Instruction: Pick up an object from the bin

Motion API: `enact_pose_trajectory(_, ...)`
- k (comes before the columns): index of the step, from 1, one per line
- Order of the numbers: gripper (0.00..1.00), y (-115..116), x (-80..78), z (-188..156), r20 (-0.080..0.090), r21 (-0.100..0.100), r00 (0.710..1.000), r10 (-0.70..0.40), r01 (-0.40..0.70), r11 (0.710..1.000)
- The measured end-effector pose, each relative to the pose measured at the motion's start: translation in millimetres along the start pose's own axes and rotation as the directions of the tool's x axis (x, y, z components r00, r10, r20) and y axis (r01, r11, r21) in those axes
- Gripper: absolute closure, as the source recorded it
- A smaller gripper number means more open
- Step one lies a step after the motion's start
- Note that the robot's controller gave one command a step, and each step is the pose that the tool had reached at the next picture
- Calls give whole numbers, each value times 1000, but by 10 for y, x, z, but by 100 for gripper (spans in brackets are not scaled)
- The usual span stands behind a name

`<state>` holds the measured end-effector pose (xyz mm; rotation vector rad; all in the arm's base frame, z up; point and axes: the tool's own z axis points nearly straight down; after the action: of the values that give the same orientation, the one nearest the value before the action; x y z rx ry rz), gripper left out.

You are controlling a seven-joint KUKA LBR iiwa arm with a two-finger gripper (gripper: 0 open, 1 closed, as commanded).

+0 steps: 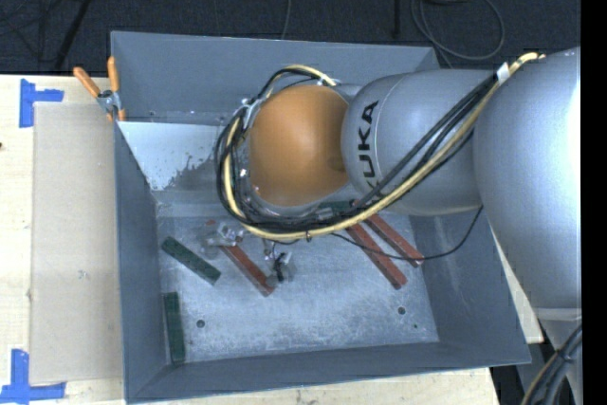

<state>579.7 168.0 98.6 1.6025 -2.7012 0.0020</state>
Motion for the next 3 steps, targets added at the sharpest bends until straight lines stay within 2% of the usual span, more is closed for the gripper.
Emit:
enact_pose_trajectory(1,0,-18,-318,-494,9,3,999,47,-47,999)
enact_pose_trajectory(2,0,-19,-534,295,2,-2,937,-350,350,937)
enact_pose_trajectory(3,0,-362,64,288,0,-1,965,-262,262,965)
